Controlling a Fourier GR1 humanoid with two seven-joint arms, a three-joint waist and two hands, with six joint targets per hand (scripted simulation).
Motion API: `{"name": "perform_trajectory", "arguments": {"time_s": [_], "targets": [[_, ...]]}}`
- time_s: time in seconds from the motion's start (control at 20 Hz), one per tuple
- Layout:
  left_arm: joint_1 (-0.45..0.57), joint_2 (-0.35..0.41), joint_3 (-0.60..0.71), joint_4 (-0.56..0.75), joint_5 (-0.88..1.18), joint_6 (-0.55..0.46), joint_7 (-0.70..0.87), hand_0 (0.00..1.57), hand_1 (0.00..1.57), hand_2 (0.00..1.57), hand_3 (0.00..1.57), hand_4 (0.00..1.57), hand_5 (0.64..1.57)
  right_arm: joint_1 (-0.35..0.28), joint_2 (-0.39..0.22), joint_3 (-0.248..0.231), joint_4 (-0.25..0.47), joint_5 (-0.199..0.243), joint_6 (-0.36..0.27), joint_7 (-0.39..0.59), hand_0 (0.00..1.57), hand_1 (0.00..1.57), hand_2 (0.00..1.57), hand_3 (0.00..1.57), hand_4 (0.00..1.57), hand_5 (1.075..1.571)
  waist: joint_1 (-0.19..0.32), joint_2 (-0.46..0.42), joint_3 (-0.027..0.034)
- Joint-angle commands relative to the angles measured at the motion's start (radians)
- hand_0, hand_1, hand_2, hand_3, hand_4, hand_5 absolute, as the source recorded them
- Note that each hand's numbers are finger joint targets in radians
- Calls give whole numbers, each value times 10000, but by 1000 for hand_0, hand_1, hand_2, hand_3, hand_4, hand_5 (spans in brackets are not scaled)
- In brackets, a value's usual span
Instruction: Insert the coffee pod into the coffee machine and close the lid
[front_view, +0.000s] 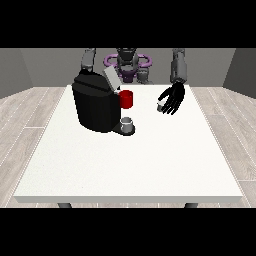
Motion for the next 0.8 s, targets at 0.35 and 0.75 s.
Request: {"name": "perform_trajectory", "arguments": {"time_s": [0.35,0.75], "targets": [[-217,-42,-1024,1322,-2115,607,-112,826,826,998,857,340,1571,-192,-94,-259,581,-435,507,74,0,0,0,0,0,1571,-119,-340,1],[-904,-492,-1461,1811,-3143,-27,389,760,760,978,856,400,1571,-286,131,-541,1860,-386,-13,-899,0,0,0,0,0,1571,200,-555,5]]}}
